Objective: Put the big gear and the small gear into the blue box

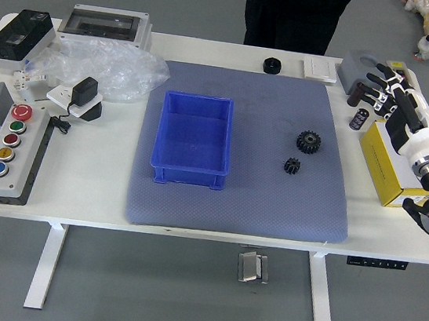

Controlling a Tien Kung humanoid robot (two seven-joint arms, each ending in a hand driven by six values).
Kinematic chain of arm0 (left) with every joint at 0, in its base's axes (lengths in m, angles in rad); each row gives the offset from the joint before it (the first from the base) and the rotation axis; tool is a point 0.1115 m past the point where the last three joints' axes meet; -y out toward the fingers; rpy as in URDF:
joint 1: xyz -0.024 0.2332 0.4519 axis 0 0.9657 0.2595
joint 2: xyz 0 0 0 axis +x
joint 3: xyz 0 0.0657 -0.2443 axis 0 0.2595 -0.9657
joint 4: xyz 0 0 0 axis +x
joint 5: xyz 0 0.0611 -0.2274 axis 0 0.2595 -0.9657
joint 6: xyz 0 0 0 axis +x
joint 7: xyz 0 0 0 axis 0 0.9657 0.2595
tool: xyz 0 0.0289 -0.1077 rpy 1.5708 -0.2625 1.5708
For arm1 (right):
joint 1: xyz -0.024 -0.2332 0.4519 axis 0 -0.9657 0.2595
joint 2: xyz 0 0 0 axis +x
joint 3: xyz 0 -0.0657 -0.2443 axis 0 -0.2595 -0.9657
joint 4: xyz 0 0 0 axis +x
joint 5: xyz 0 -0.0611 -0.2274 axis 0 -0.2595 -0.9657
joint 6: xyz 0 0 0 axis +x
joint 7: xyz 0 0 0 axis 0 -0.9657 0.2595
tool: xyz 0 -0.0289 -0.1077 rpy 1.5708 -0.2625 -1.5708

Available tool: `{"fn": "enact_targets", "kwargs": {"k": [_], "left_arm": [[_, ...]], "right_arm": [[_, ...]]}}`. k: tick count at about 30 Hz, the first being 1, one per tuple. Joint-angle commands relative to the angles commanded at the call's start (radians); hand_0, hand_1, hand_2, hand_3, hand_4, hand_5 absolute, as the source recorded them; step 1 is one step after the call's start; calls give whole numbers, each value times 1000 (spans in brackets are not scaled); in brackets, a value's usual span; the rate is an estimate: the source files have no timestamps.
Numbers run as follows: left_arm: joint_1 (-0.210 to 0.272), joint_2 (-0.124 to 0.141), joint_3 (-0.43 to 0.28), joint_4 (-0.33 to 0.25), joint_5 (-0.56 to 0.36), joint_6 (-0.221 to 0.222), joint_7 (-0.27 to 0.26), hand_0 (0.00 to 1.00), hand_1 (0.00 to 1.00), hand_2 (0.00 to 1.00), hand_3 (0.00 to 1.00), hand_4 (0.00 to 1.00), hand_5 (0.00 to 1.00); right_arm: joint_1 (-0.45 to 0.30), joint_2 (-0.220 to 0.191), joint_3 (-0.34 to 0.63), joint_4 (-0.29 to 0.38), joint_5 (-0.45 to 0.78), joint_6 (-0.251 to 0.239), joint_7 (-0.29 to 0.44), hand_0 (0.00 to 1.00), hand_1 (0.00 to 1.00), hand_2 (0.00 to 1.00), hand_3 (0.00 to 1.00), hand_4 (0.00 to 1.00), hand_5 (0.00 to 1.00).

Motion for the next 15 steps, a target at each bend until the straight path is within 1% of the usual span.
{"fn": "enact_targets", "kwargs": {"k": [3, 4, 7, 9, 10, 15], "left_arm": [[0, 0, 0, 0, 1, 0, 0, 848, 814, 793, 821, 668, 313], [-1, 0, 0, 0, 2, -1, 0, 849, 814, 793, 821, 667, 310], [-3, -1, -1, 0, 6, -2, 1, 849, 814, 793, 821, 667, 310], [-4, -1, -1, 0, 7, -3, 1, 849, 814, 793, 821, 667, 310], [-4, -1, -1, 0, 7, -3, 1, 849, 814, 794, 821, 667, 310], [-3, 1, 1, 0, 8, -3, 2, 849, 814, 794, 821, 667, 310]], "right_arm": [[26, 6, -25, -27, -65, -17, -22, 730, 661, 737, 761, 687, 360], [41, 10, -41, -42, -100, -26, -38, 722, 663, 772, 810, 694, 265], [80, 21, -83, -78, -220, -33, -86, 722, 663, 772, 810, 694, 265], [102, 29, -110, -98, -298, -30, -114, 722, 663, 772, 810, 694, 265], [112, 33, -122, -107, -334, -26, -128, 722, 688, 818, 833, 698, 217], [151, 48, -185, -140, -532, -8, -180, 722, 688, 818, 833, 698, 217]]}}
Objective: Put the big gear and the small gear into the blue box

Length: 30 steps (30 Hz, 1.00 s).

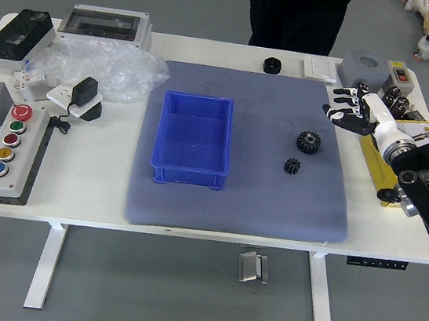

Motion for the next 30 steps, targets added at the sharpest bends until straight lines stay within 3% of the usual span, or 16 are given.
{"fn": "enact_targets", "kwargs": {"k": [1, 11, 18, 24, 30], "left_arm": [[0, 1, 0, 0, 0, 0, 0, 849, 815, 793, 821, 667, 310], [-1, 2, 0, 0, 6, -1, 2, 849, 815, 794, 822, 666, 308], [-1, 2, 0, 0, 6, -1, 3, 849, 815, 793, 822, 666, 309], [0, 2, 0, 0, 5, -1, 4, 849, 815, 794, 822, 667, 310], [-1, 1, -1, 0, 6, -1, 5, 849, 815, 793, 821, 666, 310]], "right_arm": [[6, 2, -11, -5, -39, 5, -8, 742, 729, 871, 880, 708, 191], [71, 21, -97, -39, -426, 70, -56, 746, 735, 879, 899, 712, 175], [117, 37, -183, -66, -633, 106, -66, 751, 737, 882, 901, 723, 168], [148, 58, -252, -101, -759, 119, -65, 749, 737, 881, 911, 727, 166], [173, 78, -305, -148, -793, 120, -52, 743, 725, 865, 906, 727, 169]]}}
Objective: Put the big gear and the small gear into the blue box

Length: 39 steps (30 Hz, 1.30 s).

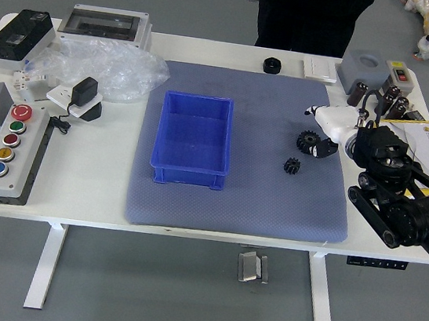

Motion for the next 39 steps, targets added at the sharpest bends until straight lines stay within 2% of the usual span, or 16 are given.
{"fn": "enact_targets", "kwargs": {"k": [11, 26, 39], "left_arm": [[-7, -2, 0, 0, 2, 0, 0, 849, 815, 793, 822, 666, 310], [-10, -6, 2, 0, 2, 0, 1, 849, 815, 793, 822, 667, 311], [-10, -7, 7, 0, 1, 1, 0, 849, 815, 793, 821, 667, 311]], "right_arm": [[22, 12, -58, -58, 27, -18, 38, 731, 701, 825, 893, 725, 177], [41, 32, -58, -130, 51, -63, 78, 721, 678, 783, 862, 719, 177], [40, 34, -56, -151, 63, -62, 86, 718, 681, 791, 865, 720, 185]]}}
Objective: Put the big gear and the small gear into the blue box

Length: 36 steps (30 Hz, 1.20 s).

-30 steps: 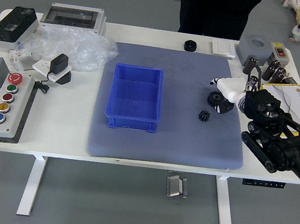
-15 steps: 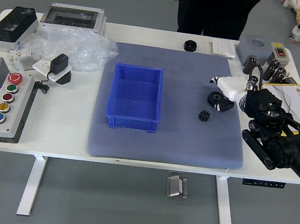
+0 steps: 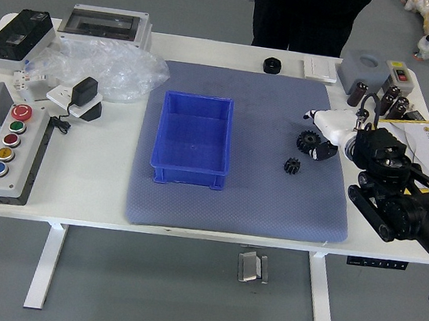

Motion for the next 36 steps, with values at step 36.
{"fn": "enact_targets", "kwargs": {"k": [36], "left_arm": [[-10, 0, 11, 0, -1, 3, 2, 849, 815, 793, 821, 666, 312]], "right_arm": [[0, 26, -28, -39, 9, -20, 11, 610, 557, 636, 664, 667, 231]]}}
